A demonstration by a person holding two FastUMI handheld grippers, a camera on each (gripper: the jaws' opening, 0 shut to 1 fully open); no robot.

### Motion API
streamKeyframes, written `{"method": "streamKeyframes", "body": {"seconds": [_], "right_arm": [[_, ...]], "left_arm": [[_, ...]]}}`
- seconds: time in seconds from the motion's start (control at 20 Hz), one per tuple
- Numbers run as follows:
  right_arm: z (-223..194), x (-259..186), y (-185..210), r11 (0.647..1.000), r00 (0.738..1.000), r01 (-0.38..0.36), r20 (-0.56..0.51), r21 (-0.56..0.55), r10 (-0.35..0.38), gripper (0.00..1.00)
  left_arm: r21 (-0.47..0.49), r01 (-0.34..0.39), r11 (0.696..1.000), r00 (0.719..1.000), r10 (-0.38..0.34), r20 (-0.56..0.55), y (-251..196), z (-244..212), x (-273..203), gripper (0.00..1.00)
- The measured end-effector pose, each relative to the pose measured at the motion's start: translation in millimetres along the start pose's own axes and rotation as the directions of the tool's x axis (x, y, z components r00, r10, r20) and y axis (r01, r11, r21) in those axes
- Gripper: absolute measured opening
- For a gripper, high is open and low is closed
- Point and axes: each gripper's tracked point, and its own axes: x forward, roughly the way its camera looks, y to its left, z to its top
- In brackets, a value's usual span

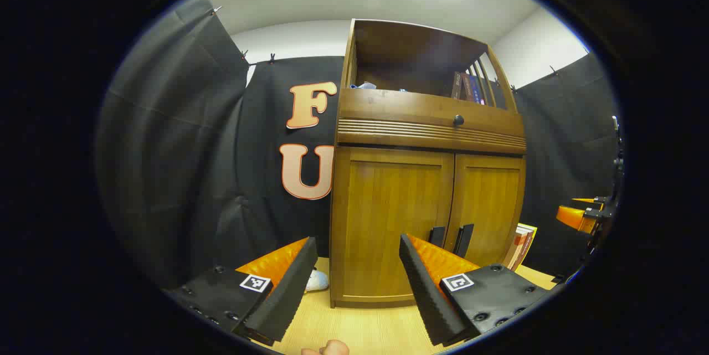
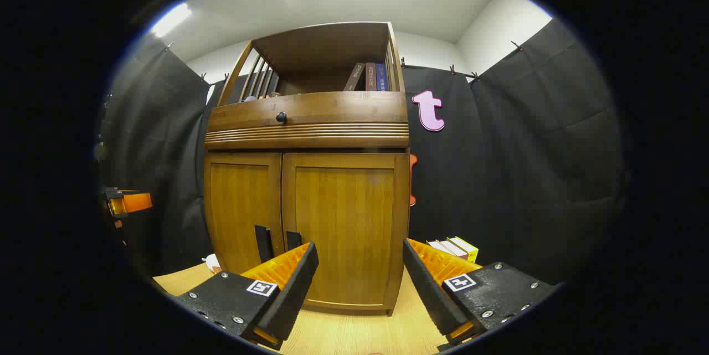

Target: Open the right door of the double-door shoe cabinet with the right hand, and open the left door with the left hand.

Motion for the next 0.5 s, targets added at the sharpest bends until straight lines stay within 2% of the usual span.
{"method": "streamKeyframes", "body": {"seconds": [0.15,0.2,0.25,0.5], "right_arm": [[8,-6,-3,1.000,1.000,0.010,0.014,-0.014,-0.010,0.94],[9,-7,-5,1.000,1.000,0.015,0.014,-0.015,-0.015,0.94],[9,-7,-8,1.000,1.000,0.020,0.013,-0.015,-0.020,0.94],[20,-13,-22,0.999,0.999,0.040,0.024,-0.007,-0.040,0.94]], "left_arm": [[-0.022,0.027,0.999,0.999,-0.026,0.028,-6,13,-6,0.99],[-0.027,0.029,0.999,0.999,-0.028,0.038,-6,17,-8,0.94],[-0.023,0.027,0.999,0.998,-0.026,0.051,-7,22,-9,0.99],[0.038,-0.031,0.999,0.995,0.027,0.098,-8,31,-11,0.99]]}}
